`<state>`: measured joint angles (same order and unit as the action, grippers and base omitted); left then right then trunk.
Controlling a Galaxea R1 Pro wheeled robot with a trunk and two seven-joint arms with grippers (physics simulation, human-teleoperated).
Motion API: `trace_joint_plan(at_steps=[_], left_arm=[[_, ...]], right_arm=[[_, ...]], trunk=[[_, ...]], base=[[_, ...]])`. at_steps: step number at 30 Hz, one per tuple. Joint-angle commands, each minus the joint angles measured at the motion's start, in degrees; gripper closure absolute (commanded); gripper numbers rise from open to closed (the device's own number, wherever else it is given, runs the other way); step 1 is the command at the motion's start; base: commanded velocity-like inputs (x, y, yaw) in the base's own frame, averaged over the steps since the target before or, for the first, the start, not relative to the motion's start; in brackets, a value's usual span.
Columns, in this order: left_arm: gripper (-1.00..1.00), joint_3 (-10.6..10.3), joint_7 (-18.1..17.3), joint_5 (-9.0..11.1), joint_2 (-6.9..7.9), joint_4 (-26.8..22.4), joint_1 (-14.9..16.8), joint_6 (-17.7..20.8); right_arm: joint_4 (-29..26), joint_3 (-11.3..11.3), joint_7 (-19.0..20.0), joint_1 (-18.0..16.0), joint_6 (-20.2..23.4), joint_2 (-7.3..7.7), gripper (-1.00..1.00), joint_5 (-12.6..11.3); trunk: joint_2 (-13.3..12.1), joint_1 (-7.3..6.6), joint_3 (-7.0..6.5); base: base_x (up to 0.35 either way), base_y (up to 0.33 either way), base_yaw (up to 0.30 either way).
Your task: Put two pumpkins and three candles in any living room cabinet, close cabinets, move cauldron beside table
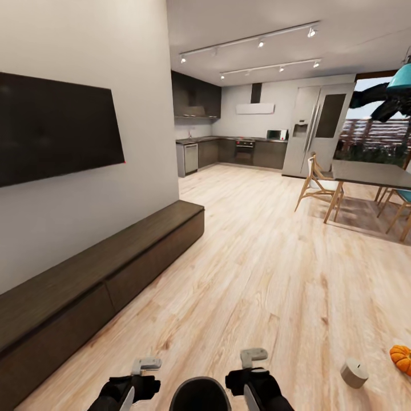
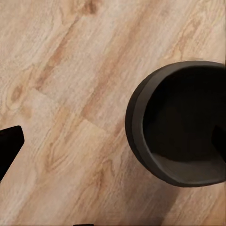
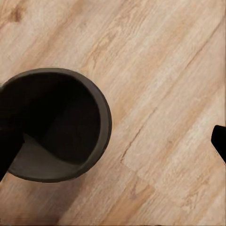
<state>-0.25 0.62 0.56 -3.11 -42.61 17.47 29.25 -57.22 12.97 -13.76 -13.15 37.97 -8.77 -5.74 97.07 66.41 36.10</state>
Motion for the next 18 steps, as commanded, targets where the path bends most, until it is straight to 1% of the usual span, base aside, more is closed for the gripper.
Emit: trace_joint_plan(at_steps=[1, 3, 4, 6, 8, 10, 11, 12, 14, 18], left_arm=[[-1.00, 0.0, 0.1, 0.1, 0.01, -0.1, 0.8, 1.0], [-1.00, 0.1, 0.2, 0.1, 0.07, 0.0, 2.0, 2.5], [-1.00, 0.1, 0.2, 0.2, 0.12, 0.0, 2.3, 2.7], [-1.00, 0.2, 0.3, 0.2, 0.17, 0.3, 3.2, 3.3], [-1.00, 0.2, 0.4, 0.2, 0.09, 0.9, 3.5, 3.3], [-1.00, 0.3, 0.4, 0.0, 0.00, 2.3, 3.7, 3.0], [-1.00, 0.3, 0.4, 0.0, -0.02, 3.1, 3.8, 2.5], [-1.00, 0.3, 0.4, 0.0, -0.03, 3.5, 3.8, 2.2], [-1.00, 0.3, 0.4, 0.1, -0.04, 4.9, 3.9, 0.2], [-1.00, 0.4, 0.4, 0.1, -0.13, 7.2, 3.9, -2.7]], right_arm=[[0.1, 0.2, -0.8, -1.5, 0.2, -0.07, -1.00, -1.4], [1.1, 0.4, -1.0, -3.4, 0.2, -0.14, -1.00, -3.0], [1.6, 0.4, -1.1, -3.8, 0.2, -0.15, -1.00, -3.3], [4.9, 0.4, -1.2, -4.7, -0.5, -0.17, -1.00, -3.9], [7.9, 0.5, -1.3, -5.4, -1.6, -0.18, -1.00, -4.2], [11.9, 0.5, -1.3, -6.1, -4.5, -0.19, -1.00, -4.3], [13.7, 0.5, -1.3, -6.3, -6.2, -0.19, -1.00, -4.3], [14.5, 0.5, -1.3, -6.4, -6.9, -0.19, -1.00, -4.3], [16.9, 0.5, -1.3, -6.5, -9.1, -0.19, -1.00, -4.3], [18.4, 0.6, -1.2, -6.6, -10.7, -0.19, -1.00, -4.3]], trunk=[[0.4, 0.22, 0.25], [1.2, 0.66, 0.61], [1.6, 0.88, 0.79], [2.5, 1.32, 1.15], [3.3, 1.76, 1.50], [4.1, 2.20, 1.86], [4.5, 2.42, 2.04], [4.9, 2.64, 2.22], [5.7, 3.08, 2.58], [7.3, 3.96, 3.30]], base=[[0.000, 0.000, 0.000], [0.000, 0.000, 0.000], [0.000, 0.000, 0.000], [0.000, 0.000, 0.000], [0.000, 0.000, 0.000], [0.000, 0.000, 0.000], [0.000, 0.000, 0.000], [0.000, 0.000, 0.000], [0.000, 0.000, 0.000], [0.000, 0.000, 0.000]])
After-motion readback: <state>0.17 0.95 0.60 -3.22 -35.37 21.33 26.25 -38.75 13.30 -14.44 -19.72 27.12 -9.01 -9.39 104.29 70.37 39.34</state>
